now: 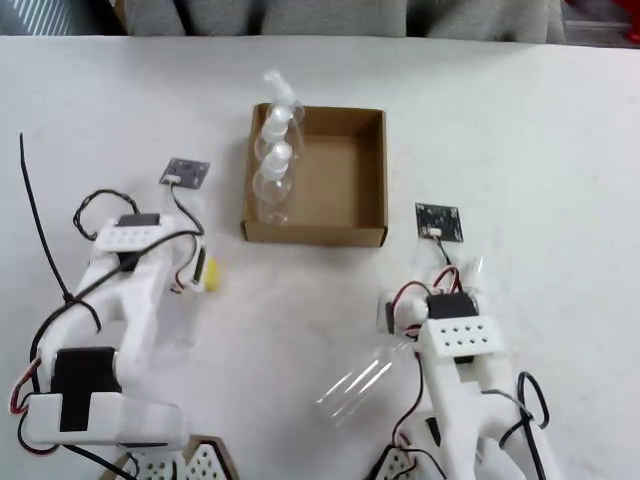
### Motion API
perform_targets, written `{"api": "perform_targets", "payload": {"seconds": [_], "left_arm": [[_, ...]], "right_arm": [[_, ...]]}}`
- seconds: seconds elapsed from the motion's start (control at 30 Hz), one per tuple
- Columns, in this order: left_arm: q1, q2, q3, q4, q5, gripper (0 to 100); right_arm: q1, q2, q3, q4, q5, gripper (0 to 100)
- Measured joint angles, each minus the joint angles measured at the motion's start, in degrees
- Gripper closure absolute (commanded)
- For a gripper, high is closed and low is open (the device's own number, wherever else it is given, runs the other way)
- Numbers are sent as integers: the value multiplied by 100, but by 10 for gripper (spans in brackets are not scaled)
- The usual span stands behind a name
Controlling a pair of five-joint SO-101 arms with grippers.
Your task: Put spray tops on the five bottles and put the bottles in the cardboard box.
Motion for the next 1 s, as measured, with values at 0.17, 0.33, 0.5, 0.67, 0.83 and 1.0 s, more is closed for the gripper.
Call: {"api": "perform_targets", "payload": {"seconds": [0.17, 0.33, 0.5, 0.67, 0.83, 1.0], "left_arm": [[0, 0, 0, 0, -35, 962], [0, 0, 9, 0, -35, 962], [0, 0, 9, 0, -35, 962], [0, 0, 9, 0, -35, 962], [0, 0, 9, 0, -35, 962], [0, 0, 9, 0, -35, 962]], "right_arm": [[9, 9, 53, -53, 26, 926], [132, 18, 35, -70, 721, 950], [308, 62, -62, -97, 1160, 954], [501, 141, -387, -79, 1222, 920], [545, 141, -1196, 844, 1231, 855], [554, 141, -1459, 1899, 1284, 850]]}}
